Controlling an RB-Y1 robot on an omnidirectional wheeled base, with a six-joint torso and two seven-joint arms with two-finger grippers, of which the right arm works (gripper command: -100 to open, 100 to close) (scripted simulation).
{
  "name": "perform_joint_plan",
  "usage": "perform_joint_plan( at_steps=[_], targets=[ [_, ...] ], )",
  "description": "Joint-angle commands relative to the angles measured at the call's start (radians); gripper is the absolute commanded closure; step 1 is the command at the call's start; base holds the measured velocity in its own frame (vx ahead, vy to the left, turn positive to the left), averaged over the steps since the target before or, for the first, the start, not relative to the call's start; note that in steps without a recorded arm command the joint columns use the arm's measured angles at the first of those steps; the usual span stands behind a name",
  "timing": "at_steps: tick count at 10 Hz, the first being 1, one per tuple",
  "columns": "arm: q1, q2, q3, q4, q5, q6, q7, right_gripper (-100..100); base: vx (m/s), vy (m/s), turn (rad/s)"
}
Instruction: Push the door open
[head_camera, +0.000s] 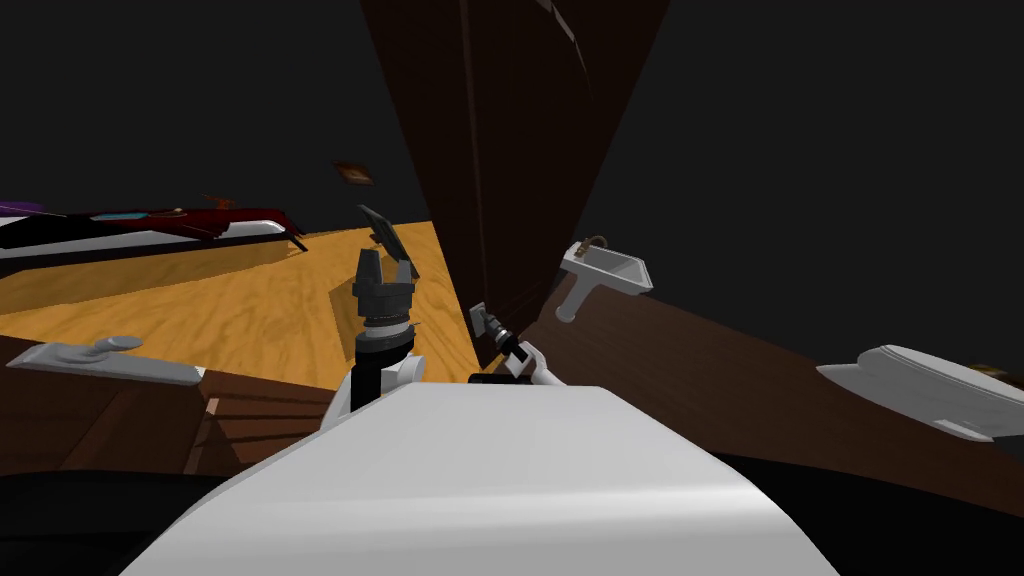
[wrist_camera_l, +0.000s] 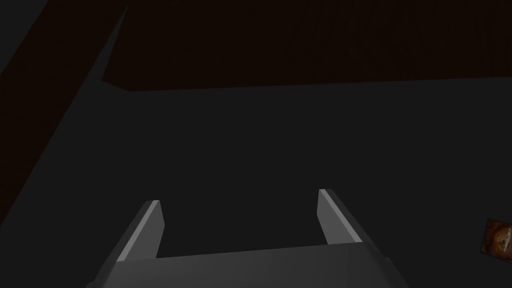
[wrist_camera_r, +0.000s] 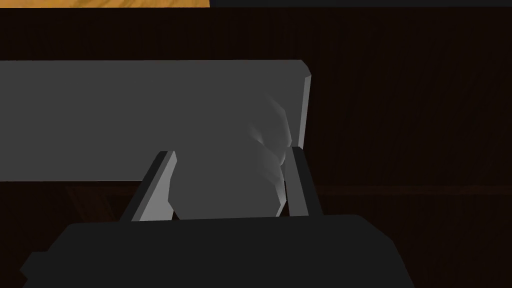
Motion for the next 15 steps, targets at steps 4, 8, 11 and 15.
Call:
perform_joint_plan(
  at_steps=[4, 8, 11, 15],
  targets=[
    [0.042, 0.001, -0.044, -0.030, 0.065, 0.006, -0.019, 100, 0.116, 0.186, -0.151],
    [0.083, 0.011, -0.069, -0.058, 0.118, 0.014, -0.034, 100, 0.121, 0.180, -0.156],
    [0.106, 0.012, -0.071, -0.082, 0.142, 0.015, -0.045, -100, 0.092, 0.160, -0.133],
    [0.114, 0.005, -0.056, -0.102, 0.143, 0.021, -0.052, -100, -0.143, -0.119, -0.011]
  ],
)
